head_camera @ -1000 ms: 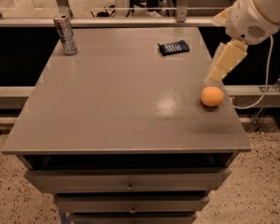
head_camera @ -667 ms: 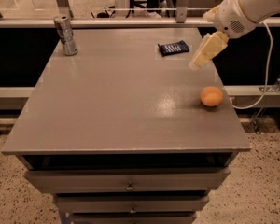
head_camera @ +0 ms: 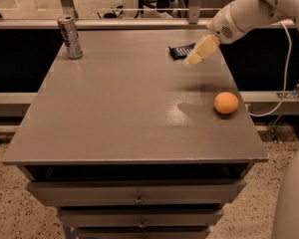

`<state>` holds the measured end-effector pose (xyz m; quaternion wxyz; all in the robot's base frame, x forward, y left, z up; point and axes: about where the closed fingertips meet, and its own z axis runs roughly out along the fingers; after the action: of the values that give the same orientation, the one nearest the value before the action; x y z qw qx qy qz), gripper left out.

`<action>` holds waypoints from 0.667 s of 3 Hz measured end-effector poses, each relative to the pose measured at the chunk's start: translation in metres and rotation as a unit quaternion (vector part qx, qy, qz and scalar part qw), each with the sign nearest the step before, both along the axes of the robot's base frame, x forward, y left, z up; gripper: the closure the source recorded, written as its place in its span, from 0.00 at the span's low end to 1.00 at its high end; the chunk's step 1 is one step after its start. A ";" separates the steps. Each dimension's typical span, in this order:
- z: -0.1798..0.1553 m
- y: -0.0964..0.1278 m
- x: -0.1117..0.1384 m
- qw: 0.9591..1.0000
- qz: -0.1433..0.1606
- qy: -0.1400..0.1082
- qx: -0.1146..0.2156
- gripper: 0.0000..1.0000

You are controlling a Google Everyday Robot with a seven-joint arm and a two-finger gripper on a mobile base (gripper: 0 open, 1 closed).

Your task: Pick rxbar blueberry

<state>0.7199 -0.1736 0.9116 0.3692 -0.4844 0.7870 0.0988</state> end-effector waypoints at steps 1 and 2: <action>-0.028 -0.004 0.034 0.999 -0.044 0.020 0.023 0.00; -0.047 -0.007 0.060 0.994 -0.085 0.032 0.056 0.00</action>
Offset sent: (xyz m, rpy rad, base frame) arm 0.0922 -0.0163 -0.0599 0.1907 0.0753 -0.2774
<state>0.7797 -0.1804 0.8648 0.3775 -0.3909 0.8300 0.1260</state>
